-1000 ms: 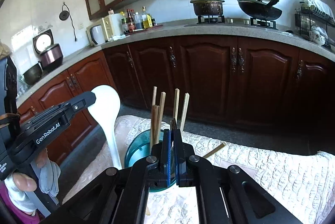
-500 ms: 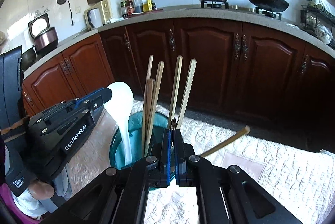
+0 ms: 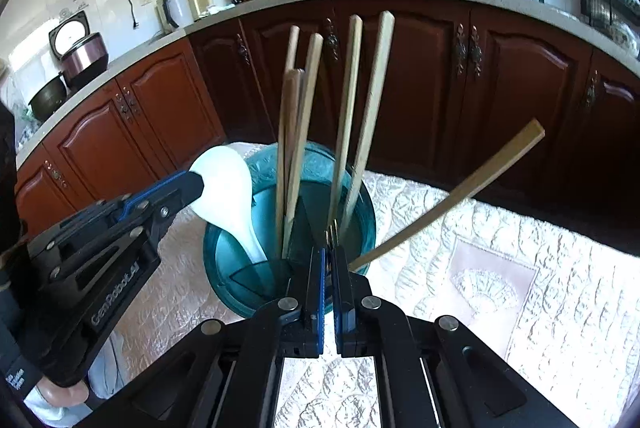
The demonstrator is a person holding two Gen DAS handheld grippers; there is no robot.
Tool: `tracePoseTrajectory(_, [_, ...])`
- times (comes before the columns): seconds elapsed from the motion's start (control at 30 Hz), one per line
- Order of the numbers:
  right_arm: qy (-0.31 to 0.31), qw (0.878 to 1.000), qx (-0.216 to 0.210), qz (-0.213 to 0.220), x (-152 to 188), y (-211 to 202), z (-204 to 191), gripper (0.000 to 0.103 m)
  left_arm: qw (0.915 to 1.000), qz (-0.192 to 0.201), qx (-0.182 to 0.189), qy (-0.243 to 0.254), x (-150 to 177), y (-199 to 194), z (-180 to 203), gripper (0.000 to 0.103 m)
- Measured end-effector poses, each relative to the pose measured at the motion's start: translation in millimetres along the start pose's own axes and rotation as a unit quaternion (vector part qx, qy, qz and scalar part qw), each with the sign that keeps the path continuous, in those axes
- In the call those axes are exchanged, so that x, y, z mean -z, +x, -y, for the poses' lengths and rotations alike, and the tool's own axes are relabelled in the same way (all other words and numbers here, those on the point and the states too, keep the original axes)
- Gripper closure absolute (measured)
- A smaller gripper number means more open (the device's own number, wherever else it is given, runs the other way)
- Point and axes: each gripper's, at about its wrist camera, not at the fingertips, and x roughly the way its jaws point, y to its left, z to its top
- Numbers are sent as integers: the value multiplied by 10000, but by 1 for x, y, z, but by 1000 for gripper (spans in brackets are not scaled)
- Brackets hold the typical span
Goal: Organize utensils
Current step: 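Open both tools to drop the spoon and fork into the cup, then withdraw both tools from the cup toward the remaining chopstick and metal spoon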
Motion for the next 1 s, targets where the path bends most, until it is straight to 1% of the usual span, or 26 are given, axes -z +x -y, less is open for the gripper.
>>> tracePoseTrajectory(0.1, [168, 9998, -73, -8, 2, -2, 6, 100, 9999, -102, 23, -26, 3, 1, 0, 102])
tracePoseTrajectory(0.17, [290, 9995, -102, 20, 3, -7, 11, 97, 9998, -142, 60, -84, 3, 0, -1, 102])
tracePoseTrajectory(0.33, [410, 9991, -106, 32, 9, -16, 15, 94, 9993, -267, 154, -219, 5, -1, -4, 99])
tracePoseTrajectory(0.4, [464, 9989, -107, 53, 12, -20, 17, 93, 9990, -302, 189, -264, 7, -3, -5, 89])
tracePoseTrajectory(0.43, [510, 9986, -120, 70, 14, -23, 18, 89, 9989, -308, 208, -277, 7, -5, -6, 86])
tracePoseTrajectory(0.47, [556, 9983, -134, 90, 15, -26, 18, 83, 9988, -312, 237, -300, 7, -8, -6, 79])
tracePoseTrajectory(0.5, [591, 9981, -142, 113, 17, -28, 19, 80, 9987, -306, 256, -312, 8, -10, -7, 75])
tracePoseTrajectory(0.53, [618, 9979, -145, 138, 18, -31, 20, 78, 9987, -303, 266, -320, 8, -12, -7, 73])
tracePoseTrajectory(0.6, [628, 9978, -141, 164, 20, -36, 18, 78, 9986, -291, 268, -343, 9, -19, -7, 69])
tracePoseTrajectory(0.77, [607, 9978, -96, 236, 24, -46, 13, 78, 9988, -328, 207, -311, 12, -31, -6, 67])
tracePoseTrajectory(0.93, [505, 9983, 27, 300, 26, -56, 2, 73, 9991, -345, 100, -232, 18, -49, -1, 58])
tracePoseTrajectory(1.0, [460, 9985, 38, 306, 28, -59, -2, 73, 9991, -349, 65, -233, 22, -55, -1, 50])
